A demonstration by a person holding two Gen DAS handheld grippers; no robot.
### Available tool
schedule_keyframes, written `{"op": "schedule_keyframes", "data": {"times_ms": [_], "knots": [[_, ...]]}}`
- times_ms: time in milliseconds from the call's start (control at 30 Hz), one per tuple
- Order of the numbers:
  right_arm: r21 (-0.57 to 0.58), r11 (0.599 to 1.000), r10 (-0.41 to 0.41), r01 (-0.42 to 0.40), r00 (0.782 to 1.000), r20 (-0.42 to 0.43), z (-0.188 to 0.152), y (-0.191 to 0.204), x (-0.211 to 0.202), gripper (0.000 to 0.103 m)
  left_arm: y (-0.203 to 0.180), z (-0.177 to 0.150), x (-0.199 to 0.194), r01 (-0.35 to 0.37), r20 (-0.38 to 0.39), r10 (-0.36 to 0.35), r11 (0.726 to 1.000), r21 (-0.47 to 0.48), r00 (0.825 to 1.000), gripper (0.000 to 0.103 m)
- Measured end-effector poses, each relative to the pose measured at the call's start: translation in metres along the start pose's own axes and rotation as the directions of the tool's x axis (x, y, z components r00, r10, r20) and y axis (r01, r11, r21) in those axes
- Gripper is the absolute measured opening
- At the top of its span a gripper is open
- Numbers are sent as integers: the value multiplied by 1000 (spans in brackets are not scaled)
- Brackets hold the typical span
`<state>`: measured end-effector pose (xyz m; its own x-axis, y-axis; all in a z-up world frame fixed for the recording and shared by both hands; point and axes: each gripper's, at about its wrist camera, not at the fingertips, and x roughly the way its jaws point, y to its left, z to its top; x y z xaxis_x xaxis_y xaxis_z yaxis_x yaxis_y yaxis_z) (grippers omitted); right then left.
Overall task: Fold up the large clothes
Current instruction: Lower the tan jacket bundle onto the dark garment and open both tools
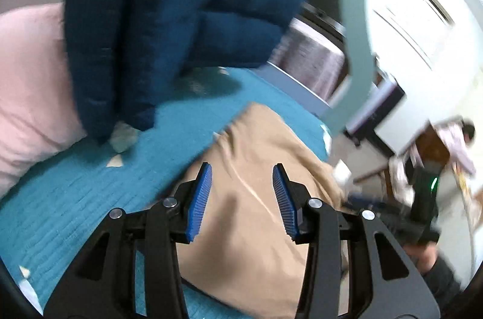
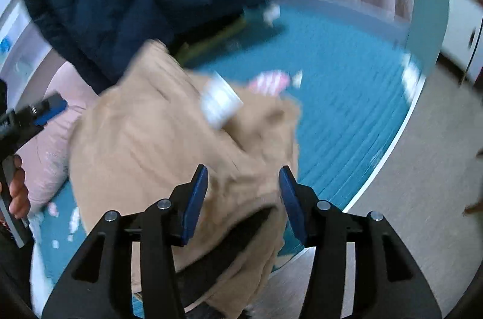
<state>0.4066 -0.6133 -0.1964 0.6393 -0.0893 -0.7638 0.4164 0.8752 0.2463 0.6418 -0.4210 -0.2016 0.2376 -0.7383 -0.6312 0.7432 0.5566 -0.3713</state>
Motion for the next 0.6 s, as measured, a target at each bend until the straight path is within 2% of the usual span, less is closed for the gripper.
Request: {"op": "schedule_keyframes", "data": {"times_ms": [33,100,167,233,333,400,500,600], "knots": [[-35,999,-1,3,999,48,-1,10,-14,47,-8,-5,1,-2,-12,3,999,34,1000,44],[-87,995,51,-43,994,92,-5,30,-27,47,-20,-18,15,-25,-79,32,996,84,996,44],[-150,981,129,-126,991,16,-14,58,-22,46,-19,-27,35,-69,-138,81,994,84,987,44],[-178,976,116,-127,991,-66,-24,74,2,46,-10,-31,51,-108,-166,114,993,45,980,44],[-157,980,100,-125,982,-159,-32,75,43,46,3,-34,65,-116,-189,112,993,-8,975,44],[-116,985,106,-127,979,-173,-35,66,62,46,9,-35,66,-103,-185,93,993,-49,978,44],[-82,988,115,-130,979,-170,-34,62,61,47,11,-31,59,-66,-150,55,996,-68,987,46],[-109,988,92,-110,982,-163,-36,65,54,49,7,-34,40,-29,-106,20,995,-91,994,60]]}}
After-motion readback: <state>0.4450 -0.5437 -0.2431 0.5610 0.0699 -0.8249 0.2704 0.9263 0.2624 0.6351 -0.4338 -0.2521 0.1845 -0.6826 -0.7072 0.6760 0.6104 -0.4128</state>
